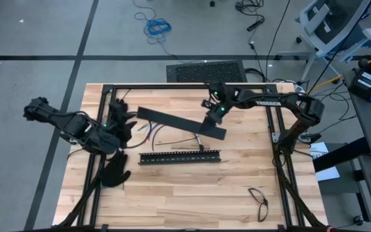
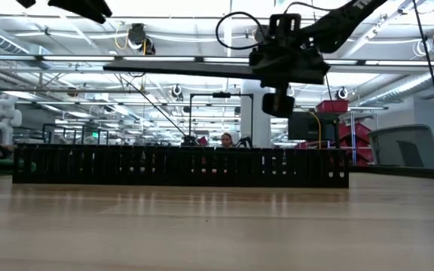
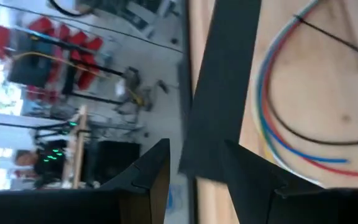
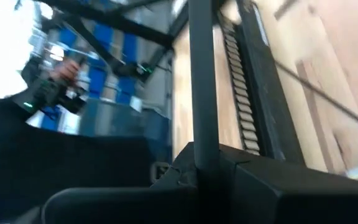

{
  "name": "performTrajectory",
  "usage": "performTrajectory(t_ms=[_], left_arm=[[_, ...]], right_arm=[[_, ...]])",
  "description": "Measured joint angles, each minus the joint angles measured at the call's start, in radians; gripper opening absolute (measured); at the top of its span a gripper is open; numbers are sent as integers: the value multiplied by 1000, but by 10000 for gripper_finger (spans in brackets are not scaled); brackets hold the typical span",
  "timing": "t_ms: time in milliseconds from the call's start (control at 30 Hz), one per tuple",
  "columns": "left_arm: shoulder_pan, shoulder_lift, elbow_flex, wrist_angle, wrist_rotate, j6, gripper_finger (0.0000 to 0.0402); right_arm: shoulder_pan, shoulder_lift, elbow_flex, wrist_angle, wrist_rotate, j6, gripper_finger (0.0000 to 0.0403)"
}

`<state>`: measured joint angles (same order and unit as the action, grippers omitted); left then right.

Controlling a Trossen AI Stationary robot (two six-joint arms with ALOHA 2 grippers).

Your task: Ziptie cables

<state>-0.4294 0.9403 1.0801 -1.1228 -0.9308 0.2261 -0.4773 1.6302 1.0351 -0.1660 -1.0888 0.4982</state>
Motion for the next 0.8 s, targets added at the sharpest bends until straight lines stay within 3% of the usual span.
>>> performTrajectory(t_ms=[133,267,400,533,733,800], left_arm=[[1,5,-1,-29,62,-185,142],[4,7,-1,-16,129,-277,142],[5,16,-1,-2,283,-362,142],[3,22,-1,81,402,-378,142],[25,42,0,55,413,-429,141],[71,52,0,49,469,-416,142]], right_arm=[[27,-39,0,-155,85,-115,1],[30,-49,0,-186,119,-129,1],[38,-49,-1,-188,165,-148,1],[49,-49,-1,-193,206,-170,1],[83,-49,-1,-218,255,-170,1],[107,-49,-1,-221,272,-170,1]])
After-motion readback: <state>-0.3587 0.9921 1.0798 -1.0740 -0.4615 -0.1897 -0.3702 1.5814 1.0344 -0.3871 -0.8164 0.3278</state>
